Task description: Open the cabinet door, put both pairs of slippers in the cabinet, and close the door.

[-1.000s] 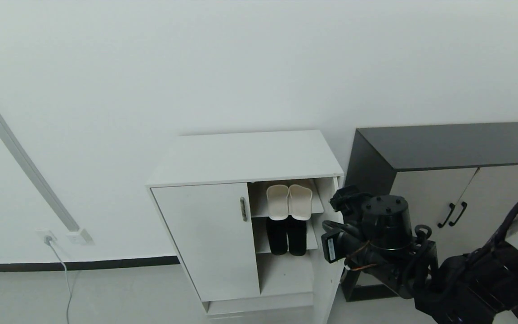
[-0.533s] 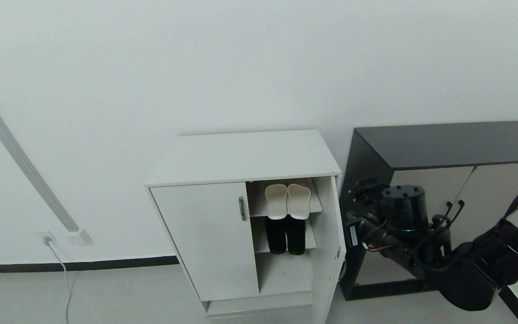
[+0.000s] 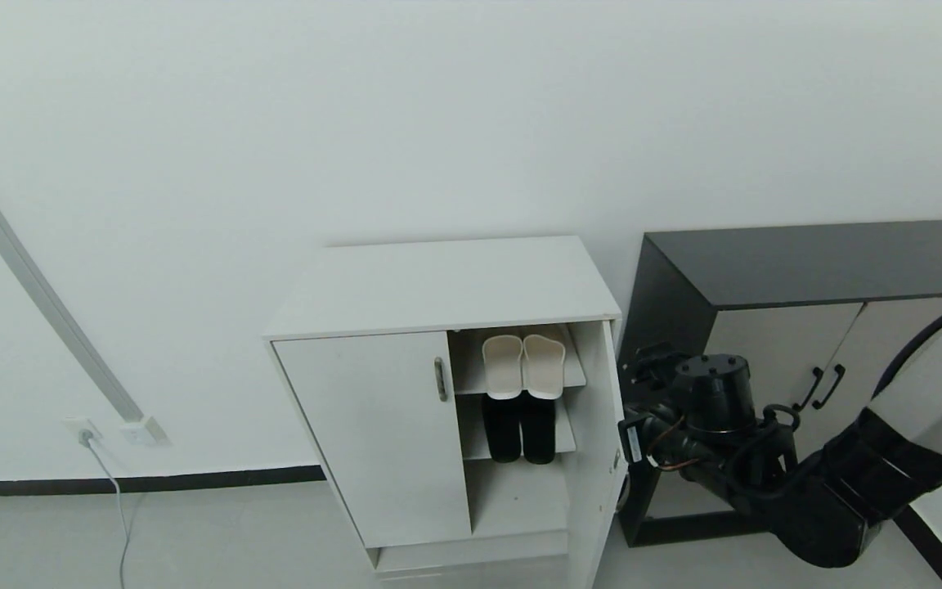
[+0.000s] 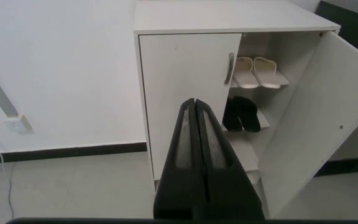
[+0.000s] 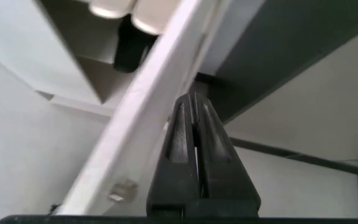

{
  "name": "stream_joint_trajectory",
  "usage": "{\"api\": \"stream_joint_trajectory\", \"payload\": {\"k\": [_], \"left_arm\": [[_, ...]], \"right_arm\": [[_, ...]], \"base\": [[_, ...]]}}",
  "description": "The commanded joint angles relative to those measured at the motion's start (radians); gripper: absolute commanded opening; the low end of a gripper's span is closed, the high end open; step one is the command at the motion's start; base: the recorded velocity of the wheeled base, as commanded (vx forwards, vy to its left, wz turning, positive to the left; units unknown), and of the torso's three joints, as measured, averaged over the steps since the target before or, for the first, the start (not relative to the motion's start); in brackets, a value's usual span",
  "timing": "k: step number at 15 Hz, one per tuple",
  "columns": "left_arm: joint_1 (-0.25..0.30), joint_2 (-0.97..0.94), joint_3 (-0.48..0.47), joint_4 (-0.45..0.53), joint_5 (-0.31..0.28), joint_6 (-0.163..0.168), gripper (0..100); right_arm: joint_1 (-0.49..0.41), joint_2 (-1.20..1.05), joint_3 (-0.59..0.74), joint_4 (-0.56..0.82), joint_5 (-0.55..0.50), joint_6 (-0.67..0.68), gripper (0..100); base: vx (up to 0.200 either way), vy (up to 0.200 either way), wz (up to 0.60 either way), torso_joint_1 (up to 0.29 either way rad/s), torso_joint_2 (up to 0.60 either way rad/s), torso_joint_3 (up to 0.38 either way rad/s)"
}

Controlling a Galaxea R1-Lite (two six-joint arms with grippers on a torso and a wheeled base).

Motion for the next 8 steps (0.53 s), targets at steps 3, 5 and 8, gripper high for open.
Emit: {"api": "stream_joint_trajectory", "payload": {"k": [3,5,8], "left_arm": [[-0.001,0.0,0.0,0.0,0.0,0.0,0],[0.0,0.0,0.0,0.0,0.0,0.0,0],[0.0,0.0,0.0,0.0,0.0,0.0,0]], "right_arm": [[0.068,0.013,-0.001,-0.026,0.016,0.049,0],[0.098,-0.009,0.014,-0.06,0.059,0.083,0],[0.098,-0.012,0.039,-0.091,0.084,0.077,0]], "base": [[0.0,0.0,0.0,0.0,0.0,0.0],[0.0,0.0,0.0,0.0,0.0,0.0],[0.0,0.0,0.0,0.0,0.0,0.0]]}}
